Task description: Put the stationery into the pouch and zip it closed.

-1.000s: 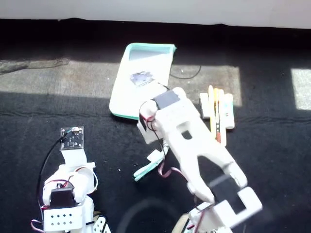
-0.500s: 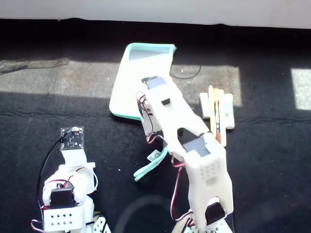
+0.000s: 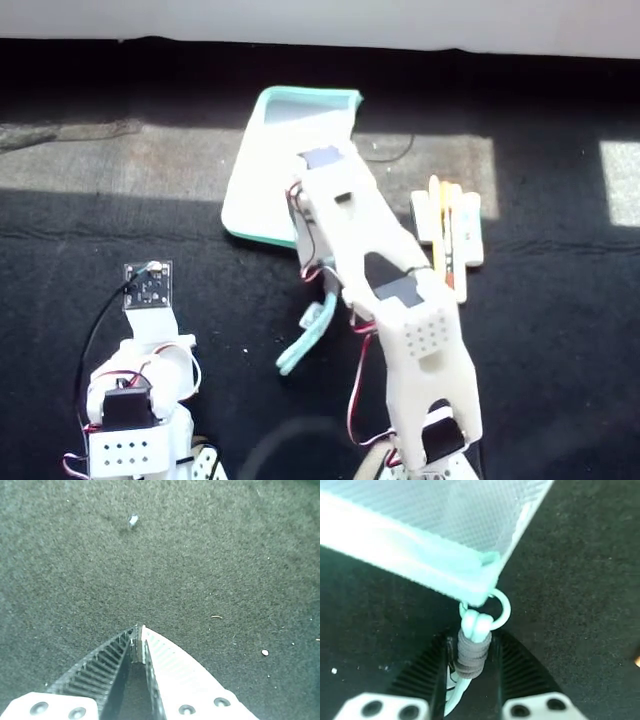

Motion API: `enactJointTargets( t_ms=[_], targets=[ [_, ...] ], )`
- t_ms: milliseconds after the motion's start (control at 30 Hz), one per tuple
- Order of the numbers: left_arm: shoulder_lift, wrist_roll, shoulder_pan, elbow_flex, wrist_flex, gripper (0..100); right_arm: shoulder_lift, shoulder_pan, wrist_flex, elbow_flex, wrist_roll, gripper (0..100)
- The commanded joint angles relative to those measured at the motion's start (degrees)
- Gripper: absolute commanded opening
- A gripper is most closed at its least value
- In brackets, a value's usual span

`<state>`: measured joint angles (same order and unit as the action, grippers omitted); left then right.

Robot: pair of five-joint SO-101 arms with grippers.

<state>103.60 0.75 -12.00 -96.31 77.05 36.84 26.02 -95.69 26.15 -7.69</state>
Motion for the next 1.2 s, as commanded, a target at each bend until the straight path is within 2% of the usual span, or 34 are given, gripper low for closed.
enactJointTargets(
  t_ms=[0, 167, 200, 367, 433, 533, 600, 667, 800, 900, 1067, 1167],
  targets=[
    [0.04, 0.09, 0.75, -0.84, -0.44, 1, -11.82, -1.45, -2.33, 3.91, 5.80, 0.5],
    [0.04, -1.41, 0.40, -0.57, -12.31, 1, -25.36, -1.45, -2.77, 3.47, 16.70, 0.5],
    [0.04, -4.66, 0.40, -0.75, -14.15, 1, -27.82, -1.45, -2.77, 3.47, 19.08, 0.5],
    [0.04, -32.79, 0.40, -0.66, -18.46, 1, -40.48, -1.54, -2.51, 3.82, 30.51, 0.5],
    [0.04, -36.13, 0.31, -0.22, -19.16, 1, -45.23, -1.54, -2.42, 3.82, 32.00, 0.5],
    [-0.13, -35.96, -0.31, 3.82, -19.43, 1, -51.30, -1.19, -2.33, 3.91, 32.18, 0.5],
    [-0.40, -34.20, -3.12, 8.57, -18.90, 2, -54.55, -1.19, -2.33, 3.91, 32.26, 0.5],
    [-0.57, -30.24, -6.64, 13.85, -18.81, 6, -57.27, -1.36, -2.33, 3.91, 32.26, 0.5],
    [-0.57, -21.71, -13.23, 22.20, -18.73, 21, -61.58, -1.36, -2.24, 3.91, 33.58, 0.5],
    [-2.24, -18.11, -14.81, 26.33, -18.64, 22, -63.52, -1.36, -0.31, 3.91, 40.18, 0.5],
    [-20.26, -13.45, -14.73, 35.30, -18.81, 22, -64.48, -1.10, 8.57, 4.00, 41.58, 0.5],
    [-37.49, -11.08, -13.67, 48.04, -15.74, 22, -63.34, -0.57, 10.24, 3.91, 33.41, 0.5]
  ],
)
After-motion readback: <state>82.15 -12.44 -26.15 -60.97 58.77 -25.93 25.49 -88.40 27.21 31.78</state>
